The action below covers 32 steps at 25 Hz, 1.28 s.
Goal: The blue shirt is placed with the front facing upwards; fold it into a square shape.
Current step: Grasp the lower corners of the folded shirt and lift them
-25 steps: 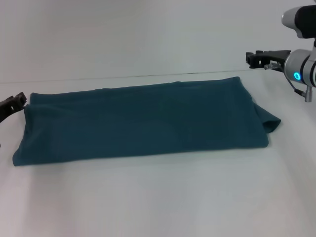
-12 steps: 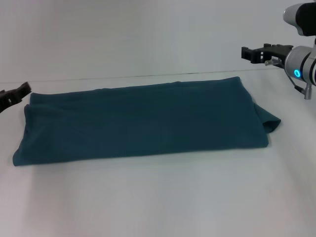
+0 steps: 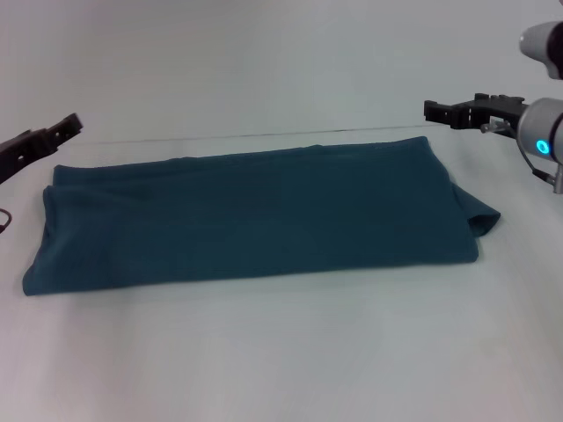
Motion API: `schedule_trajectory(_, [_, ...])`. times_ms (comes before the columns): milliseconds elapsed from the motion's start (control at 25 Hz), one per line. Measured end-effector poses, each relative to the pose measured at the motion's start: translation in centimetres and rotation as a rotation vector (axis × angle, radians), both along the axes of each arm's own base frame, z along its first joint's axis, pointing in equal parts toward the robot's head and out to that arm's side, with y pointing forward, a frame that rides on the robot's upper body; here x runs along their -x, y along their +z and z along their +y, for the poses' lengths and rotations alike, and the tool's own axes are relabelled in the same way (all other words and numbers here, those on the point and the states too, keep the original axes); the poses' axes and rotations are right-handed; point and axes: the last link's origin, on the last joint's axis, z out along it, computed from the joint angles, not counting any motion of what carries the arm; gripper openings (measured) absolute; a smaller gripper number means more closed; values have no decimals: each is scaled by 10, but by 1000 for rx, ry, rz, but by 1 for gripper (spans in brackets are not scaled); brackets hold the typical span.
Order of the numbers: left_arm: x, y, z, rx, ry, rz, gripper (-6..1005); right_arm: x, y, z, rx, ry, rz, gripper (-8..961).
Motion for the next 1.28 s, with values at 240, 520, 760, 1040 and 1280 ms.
schedule_trajectory(240, [-6, 3, -14, 51, -95, -89, 879, -3, 9, -22, 63, 75, 98, 935])
schedule_trajectory(520, [4, 13, -35, 105, -114, -204, 877, -13, 29, -51, 139, 92, 204, 934])
schedule_trajectory(760, [20, 26, -59, 172, -129, -232, 875, -27, 38, -73, 230, 57, 203, 932])
schedule_trajectory(1040, [40, 32, -75, 222, -20, -234, 875, -38, 40, -87, 257, 32, 203, 931])
schedule_trajectory(1280, [49, 30, -81, 332, 72, -156, 876, -41, 40, -88, 264, 19, 181, 932])
